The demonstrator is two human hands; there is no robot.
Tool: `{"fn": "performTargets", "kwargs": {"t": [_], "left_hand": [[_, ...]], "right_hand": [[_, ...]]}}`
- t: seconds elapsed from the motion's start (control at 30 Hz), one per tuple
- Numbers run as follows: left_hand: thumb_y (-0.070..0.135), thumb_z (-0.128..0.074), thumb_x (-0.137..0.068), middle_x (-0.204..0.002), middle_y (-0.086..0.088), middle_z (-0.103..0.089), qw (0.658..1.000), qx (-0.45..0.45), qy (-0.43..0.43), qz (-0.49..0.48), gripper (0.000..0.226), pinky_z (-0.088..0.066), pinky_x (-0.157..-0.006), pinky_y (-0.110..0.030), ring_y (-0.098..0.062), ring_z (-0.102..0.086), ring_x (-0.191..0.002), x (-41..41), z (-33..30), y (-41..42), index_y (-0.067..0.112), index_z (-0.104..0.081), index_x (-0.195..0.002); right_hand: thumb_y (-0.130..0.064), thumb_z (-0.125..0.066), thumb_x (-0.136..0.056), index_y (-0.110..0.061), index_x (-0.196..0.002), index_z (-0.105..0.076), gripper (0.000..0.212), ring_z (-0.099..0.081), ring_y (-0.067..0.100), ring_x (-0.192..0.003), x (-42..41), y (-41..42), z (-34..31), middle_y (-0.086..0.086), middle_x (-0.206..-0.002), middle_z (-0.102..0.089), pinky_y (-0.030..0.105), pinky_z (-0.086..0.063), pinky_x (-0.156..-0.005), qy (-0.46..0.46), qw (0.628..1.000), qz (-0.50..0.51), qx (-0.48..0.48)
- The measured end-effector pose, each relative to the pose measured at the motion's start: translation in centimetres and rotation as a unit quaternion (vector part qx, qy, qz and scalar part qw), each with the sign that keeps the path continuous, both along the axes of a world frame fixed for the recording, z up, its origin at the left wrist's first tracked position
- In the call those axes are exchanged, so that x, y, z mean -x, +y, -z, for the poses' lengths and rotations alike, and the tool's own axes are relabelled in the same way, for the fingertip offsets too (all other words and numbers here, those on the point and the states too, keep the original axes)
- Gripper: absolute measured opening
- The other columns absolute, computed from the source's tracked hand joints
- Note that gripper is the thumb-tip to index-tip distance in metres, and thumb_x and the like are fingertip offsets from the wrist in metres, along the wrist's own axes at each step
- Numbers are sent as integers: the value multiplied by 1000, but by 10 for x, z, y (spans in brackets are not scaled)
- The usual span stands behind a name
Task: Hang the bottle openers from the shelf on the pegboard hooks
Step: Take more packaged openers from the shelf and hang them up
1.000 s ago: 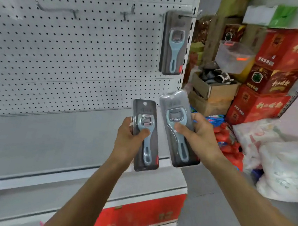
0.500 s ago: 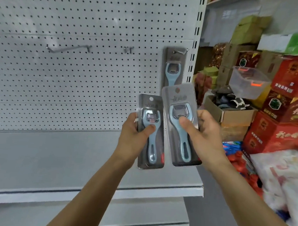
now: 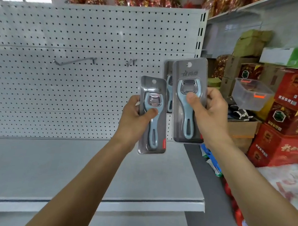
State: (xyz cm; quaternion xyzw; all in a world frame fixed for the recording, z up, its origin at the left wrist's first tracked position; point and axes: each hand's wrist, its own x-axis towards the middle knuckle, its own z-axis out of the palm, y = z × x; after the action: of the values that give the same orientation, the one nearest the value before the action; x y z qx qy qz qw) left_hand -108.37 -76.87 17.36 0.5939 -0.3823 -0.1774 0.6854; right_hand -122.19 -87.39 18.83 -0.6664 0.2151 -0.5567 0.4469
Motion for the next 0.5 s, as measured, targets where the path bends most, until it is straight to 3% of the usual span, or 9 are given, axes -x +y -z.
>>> {"fn": "performTargets", "kwargs": {"t": [0.33, 0.5], "left_hand": [[9, -68, -85, -91, 4, -74, 1000, 0, 16, -2, 31, -56, -80, -32, -11, -72, -82, 1, 4, -8, 18, -55, -112], [9, -68, -86, -88, 5, -75, 1000, -9, 20, -1, 31, -56, -77, -31, -12, -72, -81, -4, 7, -12, 17, -55, -112]], "right_hand": [[-24, -69, -88, -16, -94, -57, 15, -68, 32, -93, -19, -29, 1, 21, -102, -69, 44, -57, -84, 26, 998, -3, -65], [-27, -70, -86, -10, -99, -61, 23, -64, 17, -83, -31, -49, 3, 13, -95, -69, 32, -52, -79, 34, 996, -4, -79]]}}
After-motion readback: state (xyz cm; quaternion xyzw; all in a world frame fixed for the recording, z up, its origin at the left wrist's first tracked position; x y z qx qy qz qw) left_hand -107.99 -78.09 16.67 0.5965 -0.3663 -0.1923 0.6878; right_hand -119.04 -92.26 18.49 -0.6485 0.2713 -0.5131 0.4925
